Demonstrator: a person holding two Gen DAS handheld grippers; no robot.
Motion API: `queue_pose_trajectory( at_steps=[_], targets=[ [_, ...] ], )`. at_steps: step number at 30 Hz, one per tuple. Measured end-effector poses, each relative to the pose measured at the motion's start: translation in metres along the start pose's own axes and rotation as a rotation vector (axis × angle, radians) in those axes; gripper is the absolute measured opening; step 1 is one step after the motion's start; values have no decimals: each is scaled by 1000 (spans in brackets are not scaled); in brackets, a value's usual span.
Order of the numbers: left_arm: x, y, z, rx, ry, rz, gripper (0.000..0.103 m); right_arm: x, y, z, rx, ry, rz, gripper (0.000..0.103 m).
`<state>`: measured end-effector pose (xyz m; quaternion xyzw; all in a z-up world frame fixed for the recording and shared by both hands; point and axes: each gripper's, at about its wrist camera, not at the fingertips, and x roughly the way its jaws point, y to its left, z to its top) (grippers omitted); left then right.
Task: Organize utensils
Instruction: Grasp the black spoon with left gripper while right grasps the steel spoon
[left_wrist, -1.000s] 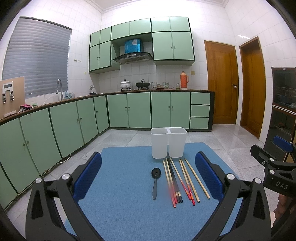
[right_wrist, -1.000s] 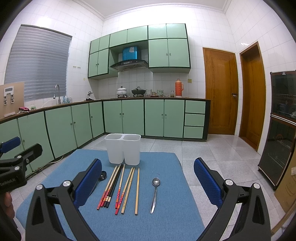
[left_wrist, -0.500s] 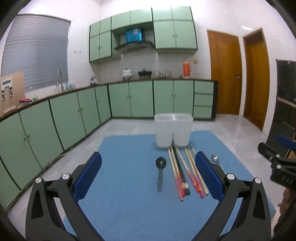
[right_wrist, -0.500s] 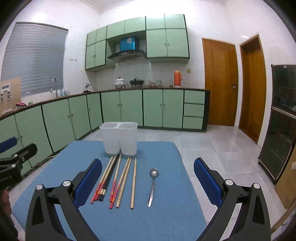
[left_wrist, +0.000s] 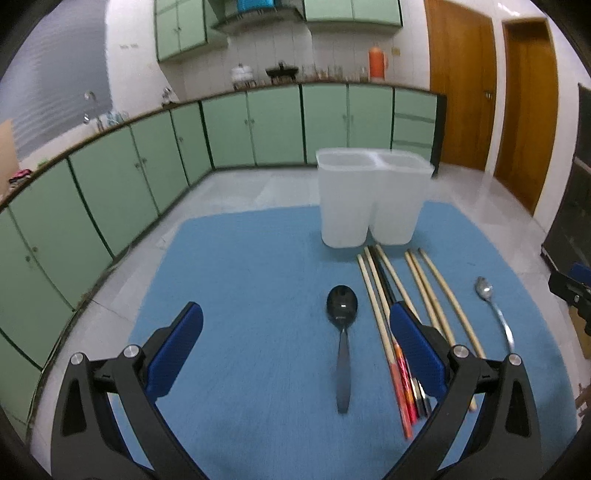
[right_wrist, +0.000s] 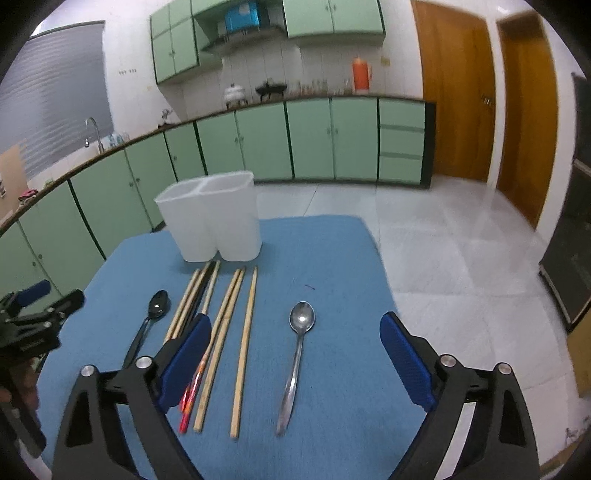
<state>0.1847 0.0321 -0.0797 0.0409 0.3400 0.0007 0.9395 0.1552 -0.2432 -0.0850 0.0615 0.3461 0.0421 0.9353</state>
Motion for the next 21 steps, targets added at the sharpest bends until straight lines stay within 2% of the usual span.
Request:
queue_pose_trajectory(
  at_steps=[3, 5, 8, 15, 18, 19, 21],
  targets=[
    [37, -4, 6, -4, 67, -18, 98, 34, -4, 5, -9, 71, 1, 83],
    [59, -4, 6, -11, 119, -40, 98, 58, -4, 5, -17, 131, 7, 76],
    [80, -5, 4, -13, 166, -51, 98, 82, -4, 3, -15, 194, 20, 71],
    [102, -13, 3, 5, 203, -79, 96, 106, -3, 0, -13, 259, 24, 62],
    [111, -18, 0, 15, 221, -88, 89, 112, -2, -2, -21, 274, 23, 57],
    [114, -18, 0, 14, 228, -90, 81, 113, -2, -3, -23, 278, 21, 55],
    [121, -18, -1, 4, 250, -102, 77, 115, -2, 0, -27, 282, 17, 53]
  ],
)
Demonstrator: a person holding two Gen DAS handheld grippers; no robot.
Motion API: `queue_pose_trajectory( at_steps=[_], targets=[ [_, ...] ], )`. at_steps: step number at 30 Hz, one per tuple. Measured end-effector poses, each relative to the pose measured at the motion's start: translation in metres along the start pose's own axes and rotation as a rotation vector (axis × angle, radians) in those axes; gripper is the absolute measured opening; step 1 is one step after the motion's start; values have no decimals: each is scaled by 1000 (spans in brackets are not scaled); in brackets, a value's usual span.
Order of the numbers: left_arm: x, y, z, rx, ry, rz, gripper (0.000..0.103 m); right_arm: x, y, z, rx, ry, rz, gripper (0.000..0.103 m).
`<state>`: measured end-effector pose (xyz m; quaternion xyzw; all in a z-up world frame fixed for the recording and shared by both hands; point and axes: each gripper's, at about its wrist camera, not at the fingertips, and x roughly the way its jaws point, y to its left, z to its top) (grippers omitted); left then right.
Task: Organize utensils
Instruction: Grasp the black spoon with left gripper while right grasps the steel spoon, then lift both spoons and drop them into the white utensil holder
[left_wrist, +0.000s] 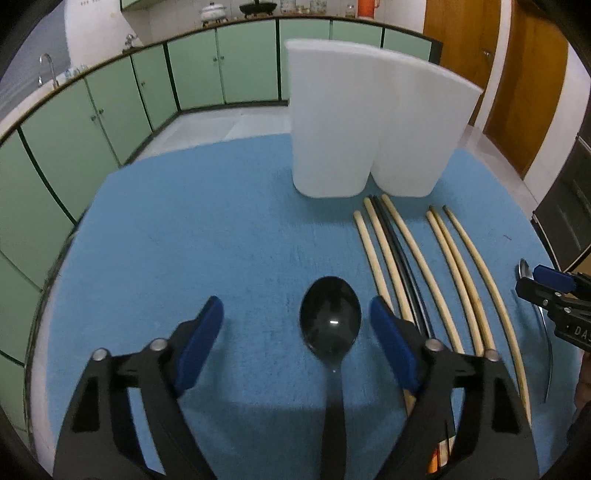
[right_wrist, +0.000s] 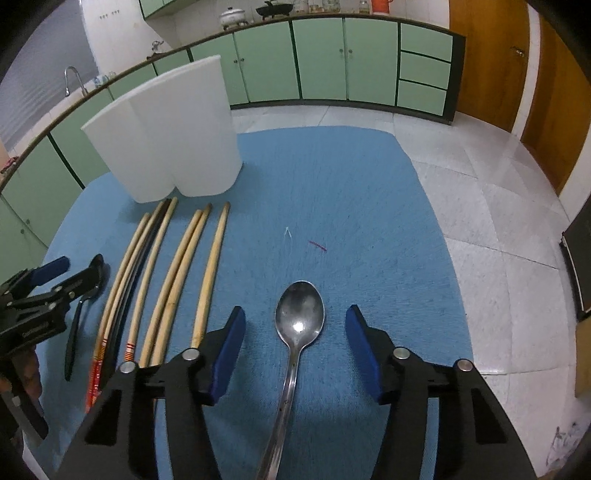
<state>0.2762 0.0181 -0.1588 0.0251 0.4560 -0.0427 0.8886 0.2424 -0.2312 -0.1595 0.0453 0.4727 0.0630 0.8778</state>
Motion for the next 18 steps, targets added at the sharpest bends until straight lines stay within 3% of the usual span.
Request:
queue_pose_trajectory(
  at_steps=[3, 6, 9, 11, 18],
  targets=[
    [8, 1, 0, -5, 17, -8, 73, 1, 1, 1, -6, -1, -3, 52],
    [9, -4, -1, 9, 10, -4, 69, 4, 2, 3, -15, -1, -13, 43],
    [9, -7, 1, 24, -3, -16, 52, 5, 3, 3, -22, -6, -24, 32],
    [6, -10, 0, 34, -13, -23, 34, 4, 2, 3, -20, -7, -17, 28],
    [-14, -8, -5, 22, -84, -63, 34, -14, -1, -1, -11, -77, 20, 28]
  ],
)
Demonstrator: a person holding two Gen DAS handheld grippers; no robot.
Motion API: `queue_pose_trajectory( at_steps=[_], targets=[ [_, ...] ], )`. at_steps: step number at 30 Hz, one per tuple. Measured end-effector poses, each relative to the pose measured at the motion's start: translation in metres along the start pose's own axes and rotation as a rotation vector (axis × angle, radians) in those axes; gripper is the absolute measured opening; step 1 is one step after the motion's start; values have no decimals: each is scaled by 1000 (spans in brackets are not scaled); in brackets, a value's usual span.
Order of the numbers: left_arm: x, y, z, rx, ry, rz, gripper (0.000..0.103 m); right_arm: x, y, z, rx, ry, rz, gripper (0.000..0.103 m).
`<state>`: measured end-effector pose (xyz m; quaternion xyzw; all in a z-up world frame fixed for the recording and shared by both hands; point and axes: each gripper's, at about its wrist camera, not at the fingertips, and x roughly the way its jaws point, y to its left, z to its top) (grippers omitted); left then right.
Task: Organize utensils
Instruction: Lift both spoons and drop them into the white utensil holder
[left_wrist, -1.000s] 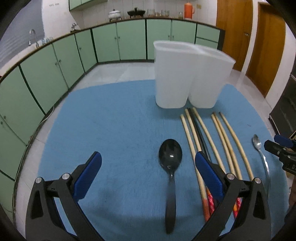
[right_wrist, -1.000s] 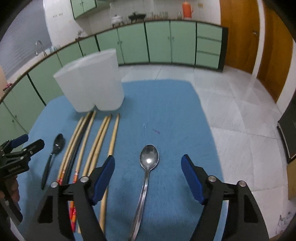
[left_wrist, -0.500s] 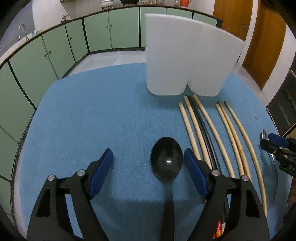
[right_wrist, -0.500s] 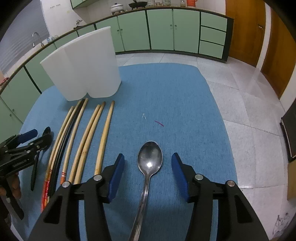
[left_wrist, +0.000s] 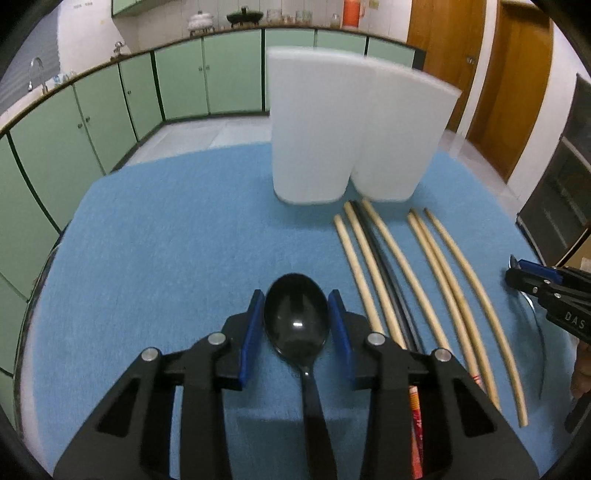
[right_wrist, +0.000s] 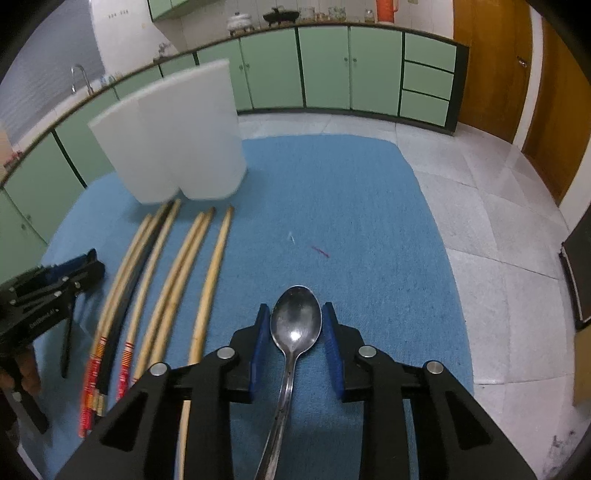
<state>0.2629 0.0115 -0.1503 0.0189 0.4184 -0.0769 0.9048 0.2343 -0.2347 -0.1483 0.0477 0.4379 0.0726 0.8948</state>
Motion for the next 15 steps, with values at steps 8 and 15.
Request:
queue_pose_trajectory(
  at_steps=[8, 15],
  targets=[
    [-66, 0, 29, -28, -268, -26, 34, -63, -4, 37, 7, -234, 94, 28],
    [-108, -15, 81, -48, -479, -71, 34, -104, 5, 95, -18, -405, 189, 28]
  ],
)
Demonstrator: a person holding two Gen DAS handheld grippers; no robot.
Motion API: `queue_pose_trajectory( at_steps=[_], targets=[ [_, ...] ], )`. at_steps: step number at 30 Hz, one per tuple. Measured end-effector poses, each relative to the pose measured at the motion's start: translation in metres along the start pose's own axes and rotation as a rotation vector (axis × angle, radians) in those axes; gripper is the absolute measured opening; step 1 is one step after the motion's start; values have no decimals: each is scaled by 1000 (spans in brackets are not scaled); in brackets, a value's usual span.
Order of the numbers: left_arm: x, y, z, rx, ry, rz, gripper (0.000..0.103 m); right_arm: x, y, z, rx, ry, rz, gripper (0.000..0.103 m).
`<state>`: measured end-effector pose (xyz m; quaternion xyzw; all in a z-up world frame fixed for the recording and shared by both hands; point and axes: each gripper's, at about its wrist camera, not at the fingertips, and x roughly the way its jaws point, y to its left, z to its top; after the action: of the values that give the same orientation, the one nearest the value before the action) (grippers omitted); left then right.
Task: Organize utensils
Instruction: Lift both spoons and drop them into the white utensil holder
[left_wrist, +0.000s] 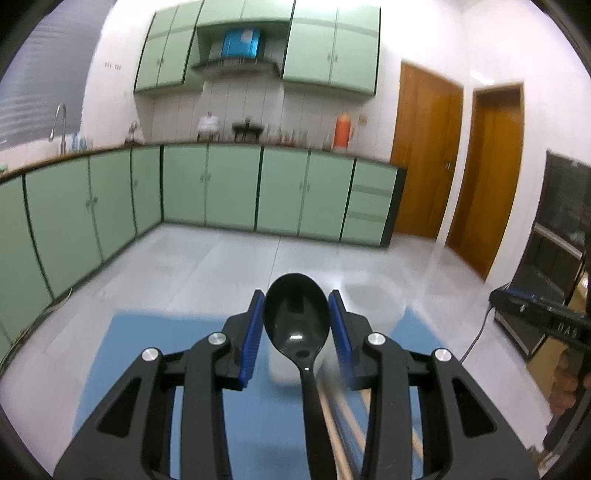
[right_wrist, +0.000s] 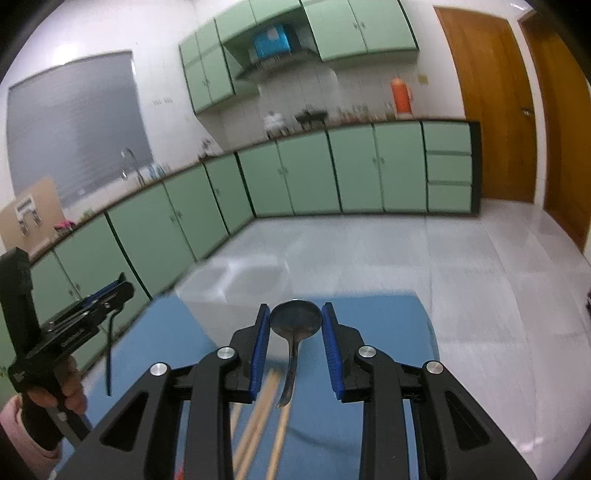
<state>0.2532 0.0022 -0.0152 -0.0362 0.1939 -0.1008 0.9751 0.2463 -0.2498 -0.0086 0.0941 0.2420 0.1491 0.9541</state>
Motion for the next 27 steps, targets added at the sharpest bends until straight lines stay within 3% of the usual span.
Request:
queue_pose_trajectory(
  at_steps=[7, 13, 20, 27],
  targets=[
    [37, -25, 52, 21, -135, -13, 34, 13, 10, 59, -29, -93, 42, 28],
    [80, -20, 67, -2, -149, -7, 34, 51, 24, 85, -62, -111, 32, 28],
    [122, -11, 60, -10, -124, 41, 34, 95, 29, 82, -60, -72, 3, 28],
    [137, 0, 40, -16, -74, 42, 34, 124, 29, 61, -59, -6, -1, 28]
  ],
)
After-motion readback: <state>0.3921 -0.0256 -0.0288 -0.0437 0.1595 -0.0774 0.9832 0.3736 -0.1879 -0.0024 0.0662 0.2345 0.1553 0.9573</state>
